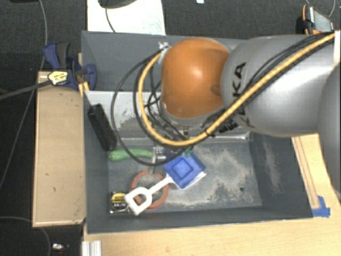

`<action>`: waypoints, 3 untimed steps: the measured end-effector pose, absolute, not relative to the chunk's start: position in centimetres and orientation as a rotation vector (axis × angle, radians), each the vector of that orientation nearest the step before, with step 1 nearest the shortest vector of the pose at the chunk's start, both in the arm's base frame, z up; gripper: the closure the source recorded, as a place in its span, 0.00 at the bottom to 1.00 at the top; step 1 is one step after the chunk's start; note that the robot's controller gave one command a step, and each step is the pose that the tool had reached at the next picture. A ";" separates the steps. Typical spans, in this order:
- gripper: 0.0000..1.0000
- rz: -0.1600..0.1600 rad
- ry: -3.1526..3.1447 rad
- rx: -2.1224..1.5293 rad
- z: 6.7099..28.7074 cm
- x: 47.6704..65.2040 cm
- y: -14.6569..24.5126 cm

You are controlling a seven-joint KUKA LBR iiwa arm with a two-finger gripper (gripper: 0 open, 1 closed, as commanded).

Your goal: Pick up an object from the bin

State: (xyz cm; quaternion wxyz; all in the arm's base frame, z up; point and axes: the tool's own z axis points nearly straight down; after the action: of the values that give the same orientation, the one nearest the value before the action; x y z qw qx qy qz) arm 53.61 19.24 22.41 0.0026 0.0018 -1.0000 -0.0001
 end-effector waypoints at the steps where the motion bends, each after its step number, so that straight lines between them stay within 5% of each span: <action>1: 0.00 -0.003 -3.144 -0.004 22.9 53.8 19.1; 2: 0.00 -0.003 -3.134 0.280 11.4 49.9 18.0; 3: 0.00 -0.004 -3.076 0.707 16.1 48.9 18.7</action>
Offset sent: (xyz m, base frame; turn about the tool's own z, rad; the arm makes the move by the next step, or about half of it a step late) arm -0.0529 -0.0168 -0.1541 -0.2413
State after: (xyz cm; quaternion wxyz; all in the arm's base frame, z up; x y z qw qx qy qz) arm 48.91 18.67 16.08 -0.0073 0.2240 -0.9746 -0.0013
